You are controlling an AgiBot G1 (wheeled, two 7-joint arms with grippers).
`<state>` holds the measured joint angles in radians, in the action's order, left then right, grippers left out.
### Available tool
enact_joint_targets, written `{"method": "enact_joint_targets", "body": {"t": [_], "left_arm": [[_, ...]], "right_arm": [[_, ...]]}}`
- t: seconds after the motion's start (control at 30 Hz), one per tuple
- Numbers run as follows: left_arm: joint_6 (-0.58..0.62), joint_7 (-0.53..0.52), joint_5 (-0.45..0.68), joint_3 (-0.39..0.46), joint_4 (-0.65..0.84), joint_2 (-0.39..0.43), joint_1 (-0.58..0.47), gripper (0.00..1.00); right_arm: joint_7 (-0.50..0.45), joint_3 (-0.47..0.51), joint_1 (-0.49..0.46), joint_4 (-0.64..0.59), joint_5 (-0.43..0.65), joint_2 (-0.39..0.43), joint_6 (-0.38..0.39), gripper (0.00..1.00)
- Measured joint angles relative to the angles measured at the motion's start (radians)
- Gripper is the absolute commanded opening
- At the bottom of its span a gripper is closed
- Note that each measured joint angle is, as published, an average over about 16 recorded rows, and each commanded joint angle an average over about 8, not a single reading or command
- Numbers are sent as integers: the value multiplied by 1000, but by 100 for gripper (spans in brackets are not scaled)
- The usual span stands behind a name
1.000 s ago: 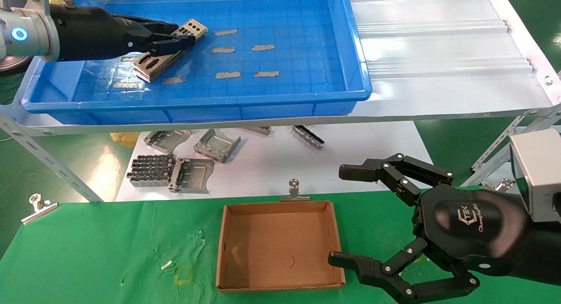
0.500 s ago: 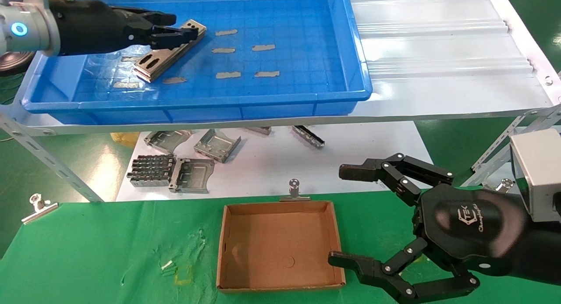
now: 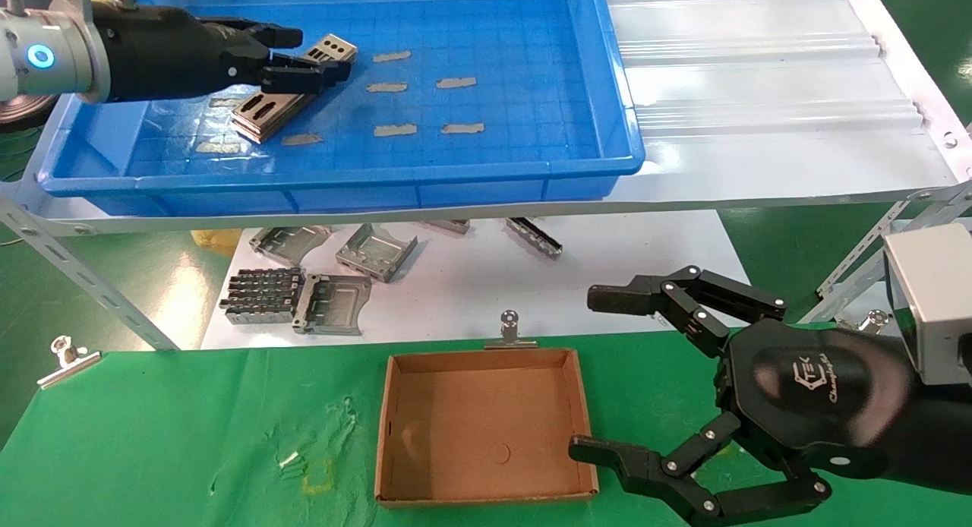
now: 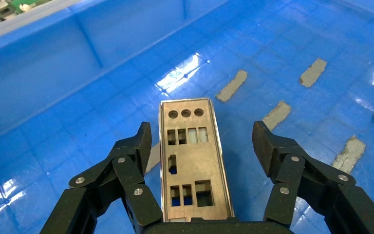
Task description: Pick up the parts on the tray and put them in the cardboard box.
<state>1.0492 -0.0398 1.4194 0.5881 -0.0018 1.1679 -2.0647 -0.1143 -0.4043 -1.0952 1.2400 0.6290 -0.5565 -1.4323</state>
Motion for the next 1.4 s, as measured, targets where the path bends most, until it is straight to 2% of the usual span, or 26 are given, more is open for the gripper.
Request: {"method": "enact_joint_targets", "body": {"t": [0.9,1.4], "left_arm": [[-17,21,-15,-11,-5,-1,14,0],[71,36,-52,-36,-21,-53,-19,0]], "right_arm": [[0,0,0,0,0,0,0,100],[0,0,0,0,0,0,0,100]]}}
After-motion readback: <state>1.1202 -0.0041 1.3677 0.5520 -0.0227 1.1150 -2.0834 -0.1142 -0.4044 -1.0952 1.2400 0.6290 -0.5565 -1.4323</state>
